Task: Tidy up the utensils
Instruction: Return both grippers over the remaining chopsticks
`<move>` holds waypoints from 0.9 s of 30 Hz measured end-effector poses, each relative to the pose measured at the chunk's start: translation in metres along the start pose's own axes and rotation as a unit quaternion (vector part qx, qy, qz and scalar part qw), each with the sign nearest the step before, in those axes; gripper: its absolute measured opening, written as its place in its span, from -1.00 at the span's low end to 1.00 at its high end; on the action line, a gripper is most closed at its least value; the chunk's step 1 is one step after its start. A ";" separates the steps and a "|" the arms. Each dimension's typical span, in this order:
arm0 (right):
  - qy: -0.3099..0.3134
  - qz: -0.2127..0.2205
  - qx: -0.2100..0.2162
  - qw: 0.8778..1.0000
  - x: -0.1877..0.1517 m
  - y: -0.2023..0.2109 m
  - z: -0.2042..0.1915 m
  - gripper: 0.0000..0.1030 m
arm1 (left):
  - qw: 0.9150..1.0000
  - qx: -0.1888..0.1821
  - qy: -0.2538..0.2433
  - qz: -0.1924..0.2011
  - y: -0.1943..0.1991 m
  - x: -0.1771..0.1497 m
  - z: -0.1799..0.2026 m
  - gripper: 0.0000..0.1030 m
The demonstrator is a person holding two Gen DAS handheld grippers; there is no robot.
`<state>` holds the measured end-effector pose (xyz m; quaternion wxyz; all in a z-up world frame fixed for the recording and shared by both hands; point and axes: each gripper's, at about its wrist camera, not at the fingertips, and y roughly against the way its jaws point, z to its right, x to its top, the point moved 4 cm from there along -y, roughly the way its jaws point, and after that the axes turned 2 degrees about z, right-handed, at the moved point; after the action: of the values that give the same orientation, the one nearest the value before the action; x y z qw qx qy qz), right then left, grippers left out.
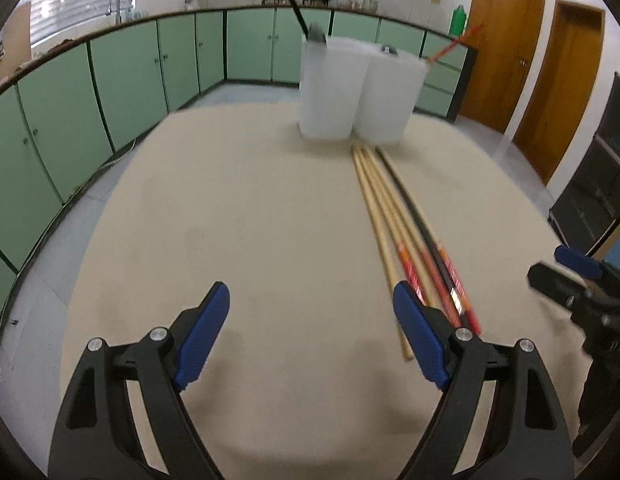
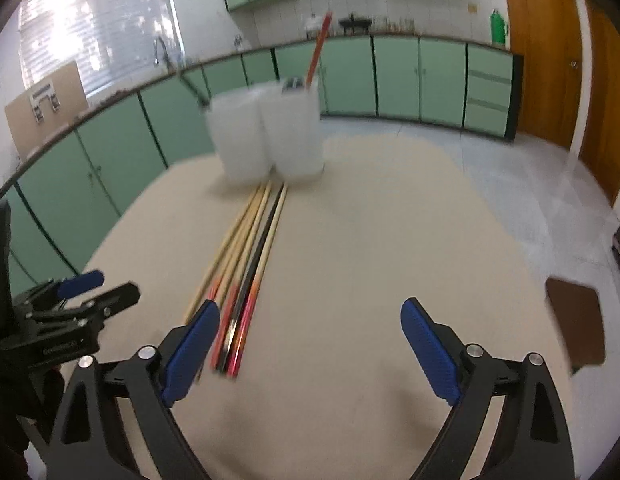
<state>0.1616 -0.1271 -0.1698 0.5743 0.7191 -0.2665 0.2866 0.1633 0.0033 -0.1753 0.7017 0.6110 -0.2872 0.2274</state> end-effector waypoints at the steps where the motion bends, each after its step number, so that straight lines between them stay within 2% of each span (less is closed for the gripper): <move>1: 0.005 -0.005 -0.002 1.000 -0.005 -0.002 -0.003 0.63 | 1.000 0.001 0.002 -0.005 -0.002 -0.004 0.000 0.58; 7: 0.021 -0.037 -0.001 0.999 -0.018 -0.010 -0.019 0.35 | 1.000 0.009 0.003 -0.023 -0.004 -0.019 0.002 0.58; 13: 0.047 -0.056 -0.010 0.997 -0.028 -0.019 -0.033 0.21 | 0.999 0.015 0.002 -0.032 -0.008 -0.029 0.005 0.59; 17: 0.068 -0.052 -0.031 0.996 -0.030 -0.021 -0.036 0.21 | 0.999 0.020 -0.006 -0.031 -0.008 -0.032 0.007 0.63; 21: 0.057 -0.049 -0.050 0.996 -0.025 -0.018 -0.025 0.17 | 0.999 0.020 -0.006 -0.030 -0.007 -0.032 0.007 0.64; 24: 0.046 -0.045 -0.045 0.997 -0.024 -0.014 -0.019 0.09 | 0.999 0.020 -0.005 -0.029 -0.007 -0.031 0.008 0.64; 27: 0.035 -0.043 -0.023 0.998 -0.024 -0.014 -0.020 -0.03 | 0.999 0.017 -0.004 -0.028 -0.006 -0.031 0.010 0.64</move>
<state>0.1530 -0.1031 -0.1925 0.6115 0.7061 -0.2211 0.2805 0.1439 -0.0065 -0.2001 0.6962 0.6317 -0.2687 0.2099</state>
